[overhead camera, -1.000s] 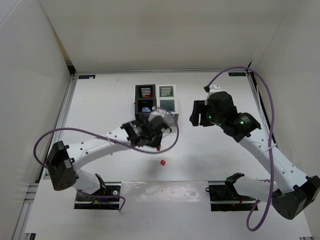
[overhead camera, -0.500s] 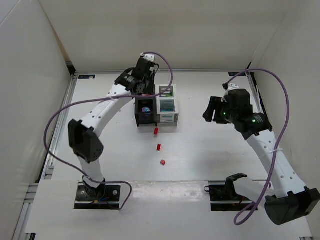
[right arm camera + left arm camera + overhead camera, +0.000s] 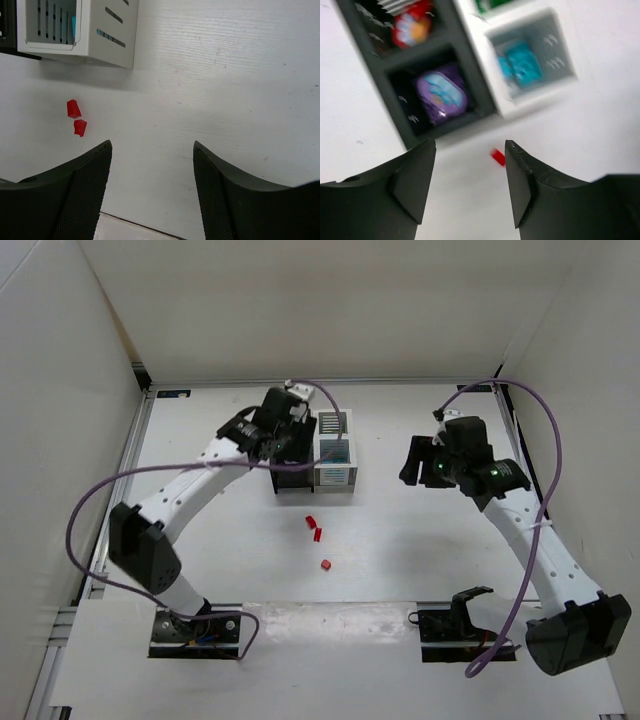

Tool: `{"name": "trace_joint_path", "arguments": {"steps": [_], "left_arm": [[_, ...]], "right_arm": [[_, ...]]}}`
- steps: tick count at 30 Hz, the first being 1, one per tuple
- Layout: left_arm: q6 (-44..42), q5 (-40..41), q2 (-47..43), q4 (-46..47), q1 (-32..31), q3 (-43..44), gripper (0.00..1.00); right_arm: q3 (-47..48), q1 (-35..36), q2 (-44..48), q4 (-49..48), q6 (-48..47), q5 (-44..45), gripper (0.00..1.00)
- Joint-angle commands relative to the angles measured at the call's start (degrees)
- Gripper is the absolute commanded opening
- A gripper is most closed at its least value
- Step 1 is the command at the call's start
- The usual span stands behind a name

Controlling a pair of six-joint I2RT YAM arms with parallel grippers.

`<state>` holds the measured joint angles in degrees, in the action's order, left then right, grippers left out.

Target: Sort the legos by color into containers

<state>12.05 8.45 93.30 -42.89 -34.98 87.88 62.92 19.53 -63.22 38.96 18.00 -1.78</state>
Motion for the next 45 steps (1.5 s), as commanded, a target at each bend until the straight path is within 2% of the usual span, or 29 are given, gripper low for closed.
{"name": "trace_joint_path", "arguments": {"steps": [1, 4, 8, 9, 10, 11, 16, 20, 21, 24, 40, 43, 45], "left_arm": [[3.91, -4.23, -8.56, 2.37, -4.04, -9.51, 0.69], [8.31, -5.55, -13.65, 3.43, -7.72, -16.82, 0.7], [12.63, -3.35, -13.5, 4.66, -13.26, -22.47, 0.7], [16.04, 1.0, -13.06, 4.84, -13.62, -22.83, 0.7], [17.72, 1.91, -10.44, 4.84, -13.62, -23.1, 0.7], [22.87, 3.4, -9.55, 4.92, -13.53, -23.54, 0.7], [30.12, 8.41, -3.22, 9.22, -14.06, -23.89, 0.69], [37.07, 13.78, 1.87, 8.19, -15.11, -22.66, 0.67], [40.99, 15.7, 2.41, 7.66, -15.46, -23.01, 0.67], [44.44, 17.04, 4.35, 9.66, -15.99, -24.85, 0.66], [51.14, 19.76, 10.24, 10.81, -17.49, -25.21, 0.51], [50.88, 20.73, 11.03, 9.77, -17.58, -24.42, 0.44], [51.05, 21.08, 11.03, 7.93, -17.49, -23.45, 0.36]], "right_arm": [[0.28, 1.74, -1.81, -2.49, -0.42, -1.03, 0.69], [0.54, 3.49, -2.96, -2.66, -0.68, -0.86, 0.69], [0.28, 4.99, -3.57, -2.4, -0.69, -0.42, 0.69], [0.1, 5.17, -3.58, -2.22, -0.51, -0.24, 0.69], [0.1, 5.43, -3.66, -1.96, -0.16, -0.33, 0.69], [-0.07, 5.69, -3.4, -2.13, -0.24, -0.33, 0.69], [-1.48, 6.22, -2.26, -1.43, 0.37, 1.08, 0.69], [-2.88, 5.43, -0.94, -1.26, 0.63, 1.08, 0.69], [-3.15, 5.17, -0.42, -1.52, 0.63, 1.08, 0.69], [-4.2, 4.29, 0.38, -1.34, 0.55, 0.64, 0.69], [-6.58, 0.68, 3.1, -0.2, -0.33, -1.56, 0.69], [-6.84, 0.77, 3.72, 0.06, -0.16, -1.3, 0.68], [-6.93, 0.51, 4.24, 0.15, -0.25, -1.21, 0.68]]}}
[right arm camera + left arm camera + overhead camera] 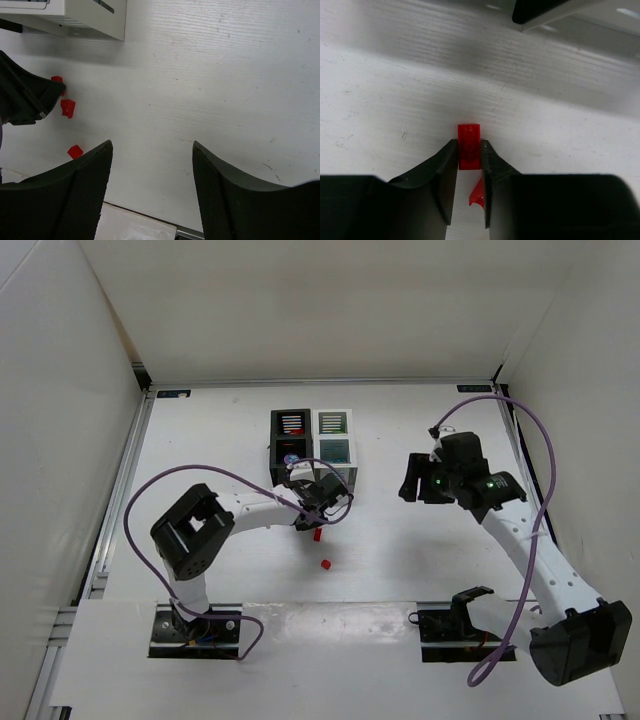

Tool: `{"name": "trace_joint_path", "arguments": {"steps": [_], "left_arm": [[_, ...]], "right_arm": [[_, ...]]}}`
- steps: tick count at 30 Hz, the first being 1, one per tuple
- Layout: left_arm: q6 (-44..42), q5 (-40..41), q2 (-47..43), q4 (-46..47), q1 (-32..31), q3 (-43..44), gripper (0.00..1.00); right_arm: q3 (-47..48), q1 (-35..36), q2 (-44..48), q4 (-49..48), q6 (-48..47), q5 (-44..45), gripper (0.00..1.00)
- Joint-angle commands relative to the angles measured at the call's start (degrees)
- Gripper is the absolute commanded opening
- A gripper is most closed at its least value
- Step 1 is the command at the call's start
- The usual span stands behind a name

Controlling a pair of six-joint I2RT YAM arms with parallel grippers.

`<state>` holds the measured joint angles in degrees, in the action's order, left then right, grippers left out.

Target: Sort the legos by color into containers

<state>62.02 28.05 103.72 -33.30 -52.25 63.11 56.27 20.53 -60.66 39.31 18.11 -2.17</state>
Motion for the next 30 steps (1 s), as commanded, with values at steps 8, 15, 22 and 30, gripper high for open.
{"name": "trace_joint_path", "arguments": {"steps": [8, 15, 22, 30], "left_arm": [[-0.58, 3.5, -4.31, -6.75, -1.01, 2.54, 0.22], [-15.34, 7.88, -12.22, -8.79, -0.93, 11.56, 0.22], [-31.5, 6.76, -17.06, -1.43, 6.09, 18.53, 0.25], [-40.22, -2.99, -4.42, 2.88, 17.61, 31.71, 0.25]], "right_arm": [[-0.2, -1.64, 1.87, -0.99, -0.44, -1.96, 0.68], [1.9, -2.16, 0.82, -2.92, -1.32, -2.57, 0.68], [5.43, -2.87, -3.75, -4.5, -2.29, -3.89, 0.68], [8.33, -3.31, -8.07, -5.12, -2.82, -4.94, 0.68]]}}
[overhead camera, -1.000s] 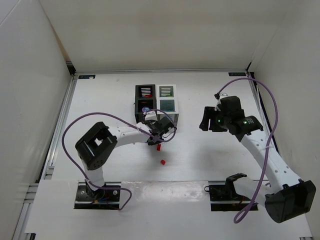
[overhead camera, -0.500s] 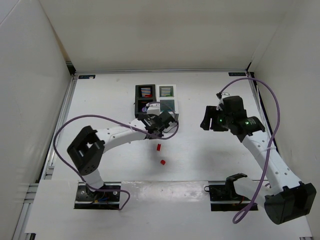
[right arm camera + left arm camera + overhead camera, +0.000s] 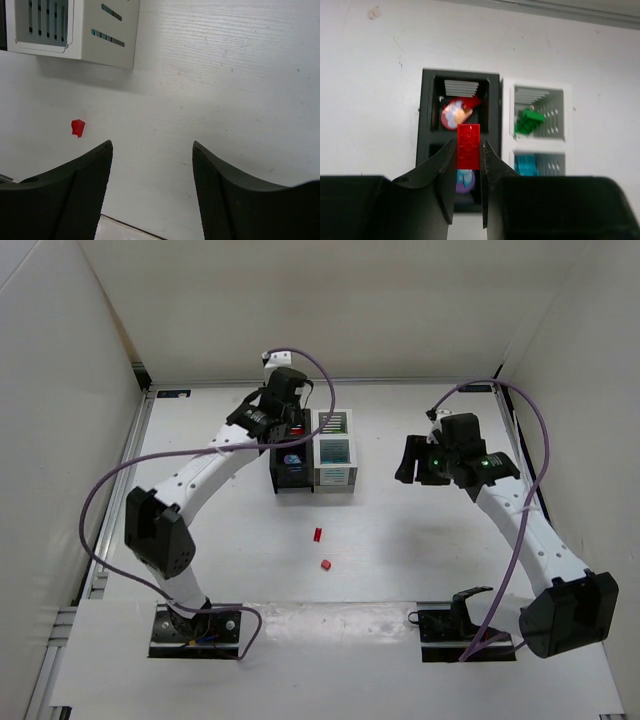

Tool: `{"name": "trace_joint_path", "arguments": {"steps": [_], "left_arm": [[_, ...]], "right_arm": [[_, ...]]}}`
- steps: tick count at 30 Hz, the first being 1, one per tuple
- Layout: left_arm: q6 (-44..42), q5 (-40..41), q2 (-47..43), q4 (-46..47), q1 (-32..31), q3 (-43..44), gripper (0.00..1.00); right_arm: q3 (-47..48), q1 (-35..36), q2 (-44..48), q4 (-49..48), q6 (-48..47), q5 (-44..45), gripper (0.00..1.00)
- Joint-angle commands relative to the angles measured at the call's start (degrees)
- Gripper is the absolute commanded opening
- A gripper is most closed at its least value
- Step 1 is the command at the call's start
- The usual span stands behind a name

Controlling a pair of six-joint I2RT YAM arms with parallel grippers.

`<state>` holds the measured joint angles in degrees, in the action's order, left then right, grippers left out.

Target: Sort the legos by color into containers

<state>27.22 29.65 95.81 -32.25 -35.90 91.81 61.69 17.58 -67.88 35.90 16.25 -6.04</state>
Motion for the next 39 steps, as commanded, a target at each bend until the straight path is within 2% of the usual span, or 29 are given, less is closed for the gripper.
{"name": "trace_joint_path", "arguments": {"steps": [1, 5, 9, 10, 12, 14, 20, 22, 23, 24, 25, 26, 27, 28, 30, 31, 33, 34, 39], "left_arm": [[-5.86, -4.6, 6.12, 2.88, 2.05, 3.89, 0.25], [-6.04, -7.58, 10.97, 2.46, 5.39, 10.12, 0.25], [-6.83, -9.34, 14.66, 2.8, 6.46, 11.2, 0.29], [-7.01, -9.35, 14.93, 3.33, 6.37, 11.28, 0.37], [-6.66, -9.09, 16.42, 3.34, 6.72, 11.63, 0.45], [-6.13, -9.26, 17.04, 2.9, 6.9, 11.99, 0.58], [-6.04, -9.79, 13.97, 1.05, 6.81, 11.64, 0.72], [-6.56, -9.7, 9.25, 0.35, 6.72, 9.28, 0.79], [-6.66, -9.7, 7.57, -0.18, 6.37, 7.44, 0.91], [-6.57, -9.78, 1.2, -1.23, 6.28, 6.03, 0.97], [-6.39, -9.61, -1.13, -1.58, 5.85, 3.05, 1.0], [-5.44, -9.0, -3.59, -2.02, 5.32, -0.98, 1.0], [-4.82, -8.73, -11.44, -3.42, 4.62, -3.11, 1.0], [-3.94, -8.21, -14.13, -4.22, 4.18, -9.48, 1.0], [1.33, -6.02, -21.75, -8.34, 2.95, -13.57, 1.0], [5.78, -4.96, -26.68, -12.62, 1.72, -19.42, 1.0], [8.97, -2.32, -33.91, -15.64, -0.57, -23.06, 1.0], [11.16, -2.23, -40.46, -20.0, -2.58, -26.56, 1.0], [21.71, -1.79, -52.46, -31.81, -6.28, -34.32, 1.0]], "right_arm": [[2.91, -0.71, -1.11, -1.71, -1.22, -1.08, 0.68], [3.17, -1.41, -1.82, -1.62, -1.31, -1.16, 0.68], [2.65, -2.38, -1.47, -1.53, -1.31, -1.34, 0.68], [2.56, -2.73, -1.38, -1.36, -1.48, -1.43, 0.68], [2.56, -2.73, -1.56, -1.01, -1.57, -1.43, 0.68], [2.73, -2.56, -1.38, -0.39, -1.75, -1.51, 0.68], [3.61, -0.01, 0.02, 2.84, -4.56, -0.03, 0.69], [4.22, 5.69, 0.81, 4.0, -5.78, 2.78, 0.7], [4.4, 7.53, 1.16, 4.61, -5.88, 9.06, 0.7], [4.58, 13.47, 0.99, 6.1, -5.18, 11.12, 0.72], [4.58, 15.53, 0.9, 6.2, -4.48, 13.84, 0.72], [4.23, 18.94, 0.64, 6.29, -2.56, 15.08, 0.72], [3.88, 22.02, 0.21, 6.03, -0.1, 15.36, 0.72], [3.01, 23.45, -0.76, 4.98, 1.23, 15.45, 0.72], [2.47, 30.72, -3.74, 2.61, 6.85, 18.07, 0.72], [2.82, 33.89, -5.76, 1.2, 8.08, 18.87, 0.73], [3.61, 39.07, -9.35, -0.64, 12.65, 21.68, 0.73], [5.09, 40.15, -11.03, -0.05, 13.88, 22.47, 0.73], [13.7, 45.6, -25.97, 2.76, 23.01, 28.71, 0.73]]}}
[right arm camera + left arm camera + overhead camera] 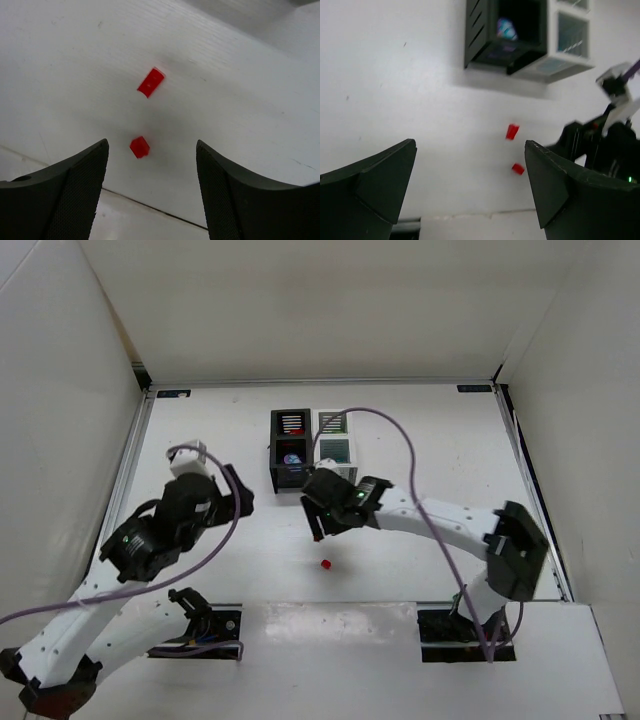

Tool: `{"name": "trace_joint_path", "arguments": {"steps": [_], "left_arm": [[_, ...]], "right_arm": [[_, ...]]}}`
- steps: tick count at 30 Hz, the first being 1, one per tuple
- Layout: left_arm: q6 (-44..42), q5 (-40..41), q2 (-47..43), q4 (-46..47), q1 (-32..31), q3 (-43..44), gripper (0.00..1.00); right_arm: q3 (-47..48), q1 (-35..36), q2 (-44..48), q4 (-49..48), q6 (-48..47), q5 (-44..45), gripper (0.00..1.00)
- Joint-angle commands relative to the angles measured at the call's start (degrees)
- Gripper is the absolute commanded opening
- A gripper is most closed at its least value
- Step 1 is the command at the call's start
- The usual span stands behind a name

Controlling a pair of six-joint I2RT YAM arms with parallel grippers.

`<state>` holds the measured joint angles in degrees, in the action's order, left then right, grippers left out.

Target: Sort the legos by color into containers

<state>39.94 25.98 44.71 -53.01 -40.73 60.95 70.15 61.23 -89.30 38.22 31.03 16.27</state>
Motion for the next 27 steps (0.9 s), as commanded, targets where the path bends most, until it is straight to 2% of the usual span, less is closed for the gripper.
{"name": "trace_joint_path", "arguments": {"steps": [1, 4, 9, 15, 19, 27], "left_arm": [[9.53, 1.8, -3.9, -14.54, -2.24, -4.08, 1.0], [13.22, 2.41, -8.58, -19.13, -3.65, -5.4, 1.0], [13.76, 3.11, -12.89, -21.78, -4.01, -4.88, 1.0], [13.58, 3.29, -12.63, -23.45, -4.01, -3.9, 1.0], [14.11, 2.85, -12.63, -23.01, -4.01, -4.34, 1.0], [14.2, 2.94, -11.75, -22.75, -4.01, -4.17, 1.0]], "right_arm": [[5.78, 2.66, -5.96, 0.63, 8.87, 6.66, 0.73], [7.89, 3.45, -12.73, 0.37, 11.6, 7.02, 0.72], [10.0, 3.72, -19.58, -0.51, 13.96, 7.02, 0.69], [7.12, 2.32, -21.36, -3.22, 16.34, 7.28, 0.63], [6.14, 1.08, -22.85, -6.13, 15.56, 4.74, 0.63], [5.44, 0.56, -25.22, -6.92, 17.4, 4.91, 0.44]]}}
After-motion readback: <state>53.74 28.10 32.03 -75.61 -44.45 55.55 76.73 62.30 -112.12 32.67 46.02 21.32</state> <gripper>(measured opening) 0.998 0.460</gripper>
